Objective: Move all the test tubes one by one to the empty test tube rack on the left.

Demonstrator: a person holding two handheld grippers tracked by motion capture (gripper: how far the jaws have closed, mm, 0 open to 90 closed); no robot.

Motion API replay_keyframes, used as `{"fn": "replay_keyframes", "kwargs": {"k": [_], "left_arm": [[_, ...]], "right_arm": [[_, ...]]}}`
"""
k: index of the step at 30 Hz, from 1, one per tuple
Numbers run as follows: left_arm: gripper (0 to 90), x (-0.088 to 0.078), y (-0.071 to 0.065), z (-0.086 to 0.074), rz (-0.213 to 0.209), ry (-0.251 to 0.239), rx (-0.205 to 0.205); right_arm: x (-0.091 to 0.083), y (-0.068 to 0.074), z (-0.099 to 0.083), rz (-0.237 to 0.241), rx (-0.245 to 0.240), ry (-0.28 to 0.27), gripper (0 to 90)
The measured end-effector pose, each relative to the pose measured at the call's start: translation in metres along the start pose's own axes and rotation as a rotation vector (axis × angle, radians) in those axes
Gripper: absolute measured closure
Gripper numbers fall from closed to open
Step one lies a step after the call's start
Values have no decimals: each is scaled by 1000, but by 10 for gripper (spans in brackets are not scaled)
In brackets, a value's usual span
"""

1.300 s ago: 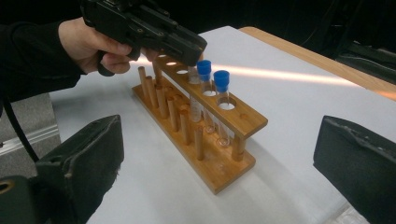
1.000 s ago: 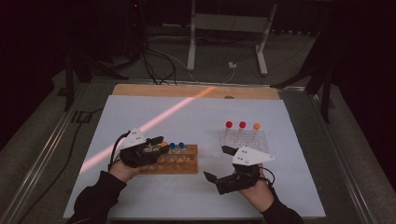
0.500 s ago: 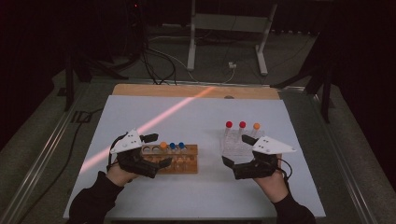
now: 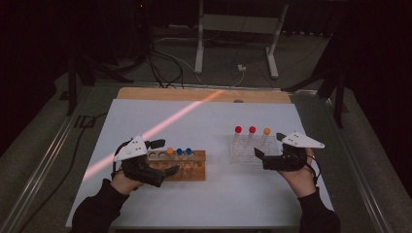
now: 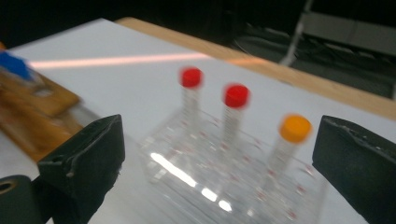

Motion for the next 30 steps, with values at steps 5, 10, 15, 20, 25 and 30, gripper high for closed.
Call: {"fn": "replay_keyframes", "kwargs": {"k": [5, 10, 15, 20, 25, 30], "left_arm": [[13, -1, -2, 2, -3, -6, 4], [13, -1, -4, 3, -6, -9, 8], [13, -1, -4, 3, -7, -11, 8], [13, -1, -5, 3, -9, -12, 9], [13, -2, -4, 4, -8, -15, 8], [13, -1, -4, 3, -7, -13, 11]], "right_arm": [[12, -17, -12, -52, 27, 36, 92], [25, -29, -23, -77, 60, 84, 204], [31, -38, -31, -97, 48, 140, 396], [37, -42, -33, -108, 59, 162, 450], [45, -44, -37, -110, 80, 190, 520], [50, -46, -38, -111, 91, 203, 595]]}}
Point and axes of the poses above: each handheld gripper's, and its own axes: x roughly forward along the jaws, z roughly out of its top, y roughly to its left, the point moved 10 cm from there along x, roughly forward along the jaws, and after that the axes turned 7 degrees about -x, right-handed, at the moved point
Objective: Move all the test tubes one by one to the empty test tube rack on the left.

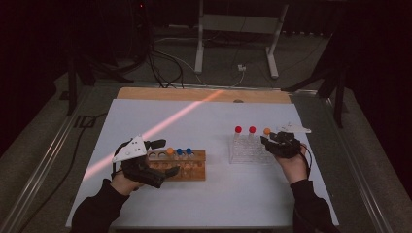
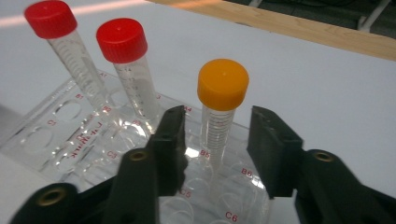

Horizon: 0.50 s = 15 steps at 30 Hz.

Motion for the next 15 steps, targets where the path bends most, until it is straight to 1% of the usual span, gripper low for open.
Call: {"fn": "replay_keyframes", "kwargs": {"k": [2, 4, 9, 12, 15], "left_arm": [[13, 0, 0, 0, -3, 1, -5], [13, 1, -1, 0, -5, 1, -4], [13, 0, 0, 1, -4, -1, -3], [13, 0, 0, 0, -4, -1, -3], [13, 0, 0, 0, -5, -1, -5]], "right_arm": [[2, 1, 0, 5, 6, 6, 616], [3, 1, 0, 7, 10, 13, 658], [5, 2, 0, 11, -3, 19, 733], [5, 1, 0, 10, 3, 18, 748], [4, 1, 1, 5, -4, 12, 750]]}}
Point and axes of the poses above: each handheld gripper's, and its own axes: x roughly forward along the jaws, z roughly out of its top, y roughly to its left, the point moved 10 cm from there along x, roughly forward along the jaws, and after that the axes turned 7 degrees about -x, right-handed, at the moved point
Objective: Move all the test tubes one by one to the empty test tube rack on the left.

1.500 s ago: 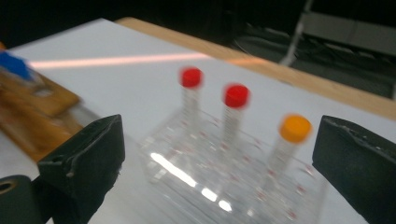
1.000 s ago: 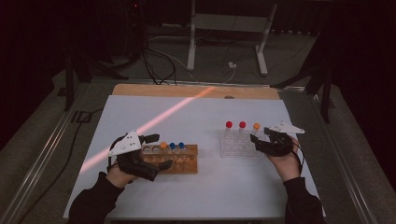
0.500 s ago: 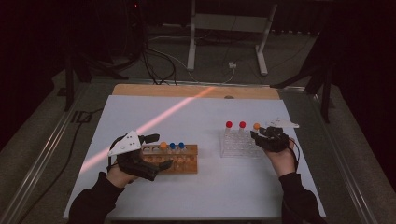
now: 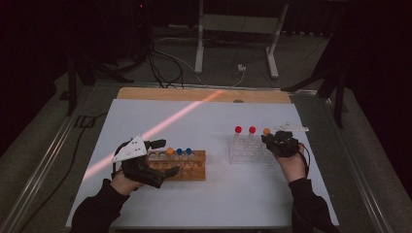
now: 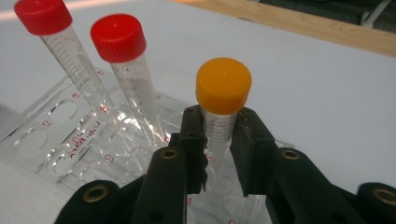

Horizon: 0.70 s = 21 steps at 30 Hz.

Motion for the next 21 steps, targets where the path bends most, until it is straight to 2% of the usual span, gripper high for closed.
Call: {"fn": "replay_keyframes", "kwargs": {"k": [11, 21], "left_arm": [[13, 0, 0, -1, 0, 5, -1], [13, 0, -1, -1, -3, 6, 0]], "right_arm": [[-14, 0, 10, -9, -15, -43, 751], [-43, -1, 30, -37, -44, -117, 751]]}}
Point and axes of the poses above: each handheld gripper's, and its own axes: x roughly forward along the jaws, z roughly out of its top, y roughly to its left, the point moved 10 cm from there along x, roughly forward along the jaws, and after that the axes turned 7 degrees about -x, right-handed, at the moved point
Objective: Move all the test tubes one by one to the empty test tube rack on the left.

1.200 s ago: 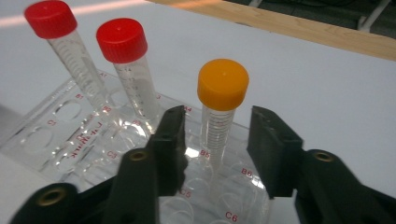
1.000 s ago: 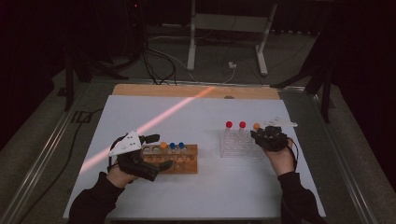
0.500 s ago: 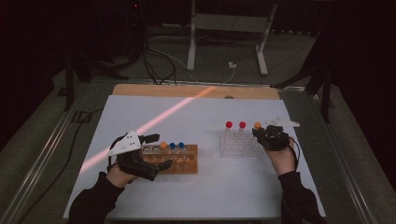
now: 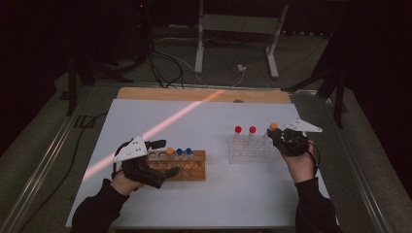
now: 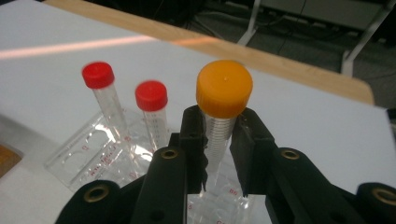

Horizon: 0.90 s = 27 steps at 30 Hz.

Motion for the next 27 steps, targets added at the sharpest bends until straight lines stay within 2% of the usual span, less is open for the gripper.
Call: {"fn": "replay_keyframes", "kwargs": {"k": [4, 9, 21, 27], "left_arm": [[13, 0, 0, 0, 2, 0, 3], [13, 0, -1, 0, 0, 4, 6], [13, 2, -6, 0, 6, 14, 23], [13, 3, -11, 1, -10, 16, 24]], "right_arm": [[-11, 1, 10, -18, -25, -31, 752], [-21, 14, 19, 15, -48, -52, 752], [-25, 77, 25, 184, -130, -47, 751], [-25, 102, 25, 249, -168, -41, 752]]}}
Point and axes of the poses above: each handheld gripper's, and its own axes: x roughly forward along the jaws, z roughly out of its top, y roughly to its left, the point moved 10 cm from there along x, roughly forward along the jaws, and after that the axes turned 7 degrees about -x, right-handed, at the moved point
